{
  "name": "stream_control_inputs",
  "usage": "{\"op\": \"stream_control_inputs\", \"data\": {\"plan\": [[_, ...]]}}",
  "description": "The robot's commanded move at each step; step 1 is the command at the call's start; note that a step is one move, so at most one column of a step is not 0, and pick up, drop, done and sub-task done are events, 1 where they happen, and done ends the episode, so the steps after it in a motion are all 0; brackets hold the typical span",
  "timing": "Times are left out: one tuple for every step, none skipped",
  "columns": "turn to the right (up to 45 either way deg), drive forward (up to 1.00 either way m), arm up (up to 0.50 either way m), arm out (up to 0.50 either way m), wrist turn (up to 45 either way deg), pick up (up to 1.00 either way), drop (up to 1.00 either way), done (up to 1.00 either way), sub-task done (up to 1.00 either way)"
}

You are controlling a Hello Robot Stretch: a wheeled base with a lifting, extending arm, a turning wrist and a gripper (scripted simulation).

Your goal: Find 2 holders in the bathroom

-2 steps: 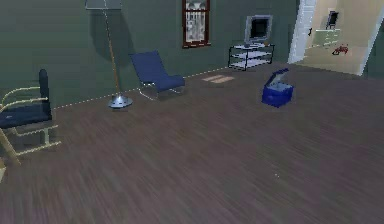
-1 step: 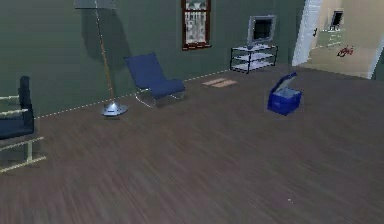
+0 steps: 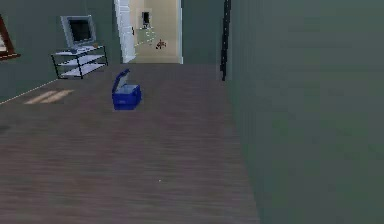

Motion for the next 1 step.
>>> {"op": "stream_control_inputs", "data": {"plan": [[3.0, 0.00, 0.00, 0.00, 0.0, 0.00, 0.00, 0.00, 0.00]]}}
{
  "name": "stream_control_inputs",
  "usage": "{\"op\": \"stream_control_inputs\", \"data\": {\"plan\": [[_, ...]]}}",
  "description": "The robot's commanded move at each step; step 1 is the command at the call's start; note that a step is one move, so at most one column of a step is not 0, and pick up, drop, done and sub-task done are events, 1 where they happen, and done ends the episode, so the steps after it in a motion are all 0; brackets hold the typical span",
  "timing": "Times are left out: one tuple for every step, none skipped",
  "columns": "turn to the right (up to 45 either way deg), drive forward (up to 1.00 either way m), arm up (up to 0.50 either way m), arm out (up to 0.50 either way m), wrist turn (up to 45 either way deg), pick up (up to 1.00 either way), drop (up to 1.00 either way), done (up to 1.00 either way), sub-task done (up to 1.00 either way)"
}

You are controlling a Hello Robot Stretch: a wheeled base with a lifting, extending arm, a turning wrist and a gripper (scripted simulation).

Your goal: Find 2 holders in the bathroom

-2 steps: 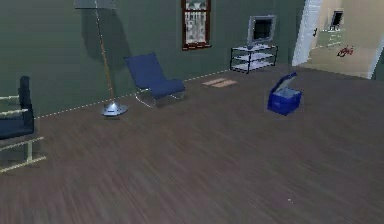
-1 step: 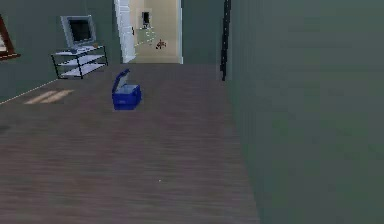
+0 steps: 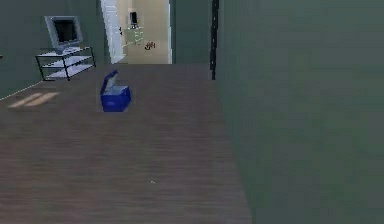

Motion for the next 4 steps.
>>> {"op": "stream_control_inputs", "data": {"plan": [[-45.0, 0.00, 0.00, 0.00, 0.0, 0.00, 0.00, 0.00, 0.00], [-45.0, 0.00, 0.00, 0.00, 0.0, 0.00, 0.00, 0.00, 0.00], [-6.0, 0.00, 0.00, 0.00, 0.0, 0.00, 0.00, 0.00, 0.00], [0.0, 0.05, 0.00, 0.00, 0.0, 0.00, 0.00, 0.00, 0.00]]}}
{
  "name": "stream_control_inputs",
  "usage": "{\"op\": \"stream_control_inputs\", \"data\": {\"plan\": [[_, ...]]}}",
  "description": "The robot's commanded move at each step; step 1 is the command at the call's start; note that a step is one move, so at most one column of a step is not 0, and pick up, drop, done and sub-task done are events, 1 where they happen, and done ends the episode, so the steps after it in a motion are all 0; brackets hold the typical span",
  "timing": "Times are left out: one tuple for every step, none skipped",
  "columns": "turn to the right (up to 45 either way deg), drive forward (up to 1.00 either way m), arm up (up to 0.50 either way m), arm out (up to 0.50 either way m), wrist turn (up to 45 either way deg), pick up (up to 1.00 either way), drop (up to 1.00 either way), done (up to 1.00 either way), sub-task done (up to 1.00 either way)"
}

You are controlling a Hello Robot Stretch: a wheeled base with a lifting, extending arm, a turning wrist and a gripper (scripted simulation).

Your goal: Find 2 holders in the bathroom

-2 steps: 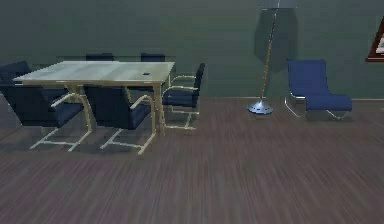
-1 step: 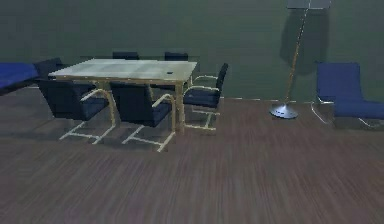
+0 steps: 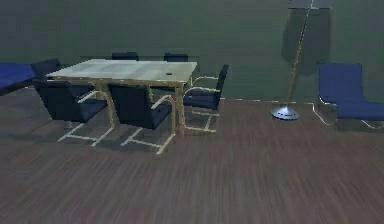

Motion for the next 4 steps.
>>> {"op": "stream_control_inputs", "data": {"plan": [[45.0, 0.00, 0.00, 0.00, 0.0, 0.00, 0.00, 0.00, 0.00], [9.0, 0.00, 0.00, 0.00, 0.0, 0.00, 0.00, 0.00, 0.00], [0.0, 1.00, 0.00, 0.00, 0.0, 0.00, 0.00, 0.00, 0.00], [6.0, 0.00, 0.00, 0.00, 0.0, 0.00, 0.00, 0.00, 0.00]]}}
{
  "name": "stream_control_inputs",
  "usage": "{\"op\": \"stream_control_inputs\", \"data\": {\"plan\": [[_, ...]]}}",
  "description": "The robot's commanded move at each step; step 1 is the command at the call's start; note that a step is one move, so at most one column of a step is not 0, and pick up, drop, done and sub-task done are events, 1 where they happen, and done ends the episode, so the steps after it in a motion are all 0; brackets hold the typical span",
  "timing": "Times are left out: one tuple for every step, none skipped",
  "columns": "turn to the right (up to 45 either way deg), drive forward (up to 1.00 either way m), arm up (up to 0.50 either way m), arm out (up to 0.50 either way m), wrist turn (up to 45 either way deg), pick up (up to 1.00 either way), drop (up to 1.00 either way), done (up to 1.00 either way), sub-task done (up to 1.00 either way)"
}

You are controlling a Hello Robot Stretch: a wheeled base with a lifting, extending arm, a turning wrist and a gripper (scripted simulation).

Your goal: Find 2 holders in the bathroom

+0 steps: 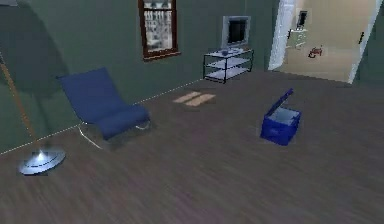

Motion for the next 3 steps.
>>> {"op": "stream_control_inputs", "data": {"plan": [[0.0, 0.45, 0.00, 0.00, 0.0, 0.00, 0.00, 0.00, 0.00], [39.0, 0.00, 0.00, 0.00, 0.0, 0.00, 0.00, 0.00, 0.00], [0.0, 0.45, 0.00, 0.00, 0.0, 0.00, 0.00, 0.00, 0.00]]}}
